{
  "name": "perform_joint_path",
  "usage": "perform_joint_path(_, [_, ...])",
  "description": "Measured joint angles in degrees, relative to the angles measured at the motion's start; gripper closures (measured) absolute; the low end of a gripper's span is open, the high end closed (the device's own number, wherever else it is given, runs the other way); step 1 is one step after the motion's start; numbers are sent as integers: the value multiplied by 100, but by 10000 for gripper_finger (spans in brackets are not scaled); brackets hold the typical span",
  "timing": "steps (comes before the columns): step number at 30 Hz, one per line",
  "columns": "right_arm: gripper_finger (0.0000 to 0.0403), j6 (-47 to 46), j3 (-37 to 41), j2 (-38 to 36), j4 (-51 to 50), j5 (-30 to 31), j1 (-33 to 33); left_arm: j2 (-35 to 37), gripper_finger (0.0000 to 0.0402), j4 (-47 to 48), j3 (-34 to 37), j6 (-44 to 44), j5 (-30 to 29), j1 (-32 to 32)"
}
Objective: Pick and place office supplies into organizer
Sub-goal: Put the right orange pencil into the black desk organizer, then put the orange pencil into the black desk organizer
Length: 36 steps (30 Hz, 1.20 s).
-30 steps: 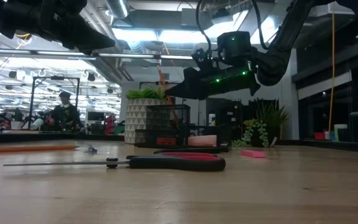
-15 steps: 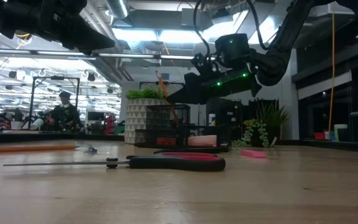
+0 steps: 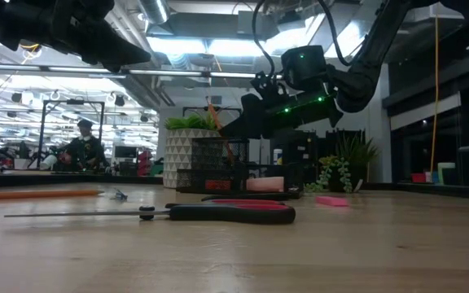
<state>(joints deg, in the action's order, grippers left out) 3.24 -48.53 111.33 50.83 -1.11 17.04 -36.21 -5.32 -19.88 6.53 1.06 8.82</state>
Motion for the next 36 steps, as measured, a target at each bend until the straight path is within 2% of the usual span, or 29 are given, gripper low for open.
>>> perform_joint_path(9, [293, 25, 2, 0, 135, 0, 0, 0, 400, 0, 0, 2, 0, 1])
perform_joint_path(15, [277, 167, 2, -225, 288, 1, 0, 0, 400, 0, 0, 3, 0, 2])
perform_joint_path(20, [301, 524, 2, -589, 165, 20, -80, 0, 399, 0, 0, 8, 0, 2])
perform_joint_path(27, [394, 728, -2, -1272, -447, 9, -249, 0, 399, 2, 0, -312, 0, 0])
perform_joint_path(33, [399, 943, -3, -1651, -1240, -6, -515, -12, 400, 2, 0, -383, 95, -141])
perform_joint_path(36, [399, 947, -3, -1677, -1317, -8, -665, -55, 399, 24, 0, -475, 149, -350])
